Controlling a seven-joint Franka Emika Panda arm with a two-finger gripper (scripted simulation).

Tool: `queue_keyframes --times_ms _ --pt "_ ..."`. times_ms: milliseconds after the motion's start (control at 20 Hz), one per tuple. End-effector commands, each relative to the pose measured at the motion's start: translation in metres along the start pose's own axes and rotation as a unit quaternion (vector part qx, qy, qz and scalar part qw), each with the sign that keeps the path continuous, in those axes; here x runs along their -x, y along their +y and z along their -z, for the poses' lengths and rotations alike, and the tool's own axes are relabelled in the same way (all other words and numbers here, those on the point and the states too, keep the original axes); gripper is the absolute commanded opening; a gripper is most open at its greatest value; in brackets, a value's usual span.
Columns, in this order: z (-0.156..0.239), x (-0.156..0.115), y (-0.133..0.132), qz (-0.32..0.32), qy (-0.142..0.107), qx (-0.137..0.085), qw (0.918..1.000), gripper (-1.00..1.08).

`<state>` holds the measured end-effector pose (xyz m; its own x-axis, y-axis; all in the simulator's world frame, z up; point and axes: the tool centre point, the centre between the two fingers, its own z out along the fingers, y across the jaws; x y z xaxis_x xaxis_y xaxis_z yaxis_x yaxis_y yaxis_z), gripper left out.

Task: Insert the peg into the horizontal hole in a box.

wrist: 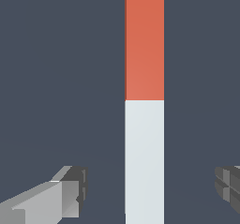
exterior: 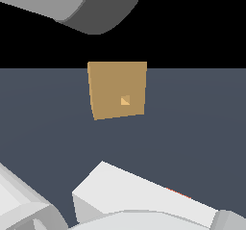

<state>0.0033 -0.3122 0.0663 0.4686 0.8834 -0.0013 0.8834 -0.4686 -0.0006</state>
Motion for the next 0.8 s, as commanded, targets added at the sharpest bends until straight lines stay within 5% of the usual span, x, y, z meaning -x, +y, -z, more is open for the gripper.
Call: queue_keyframes --times_ms 0,750 --pt "0.000 0.000 0.000 0.000 0.000 0.000 1.0000 1.00" --pt "-0.050 0.000 0.000 -0.001 0.001 0.000 1.0000 1.00"
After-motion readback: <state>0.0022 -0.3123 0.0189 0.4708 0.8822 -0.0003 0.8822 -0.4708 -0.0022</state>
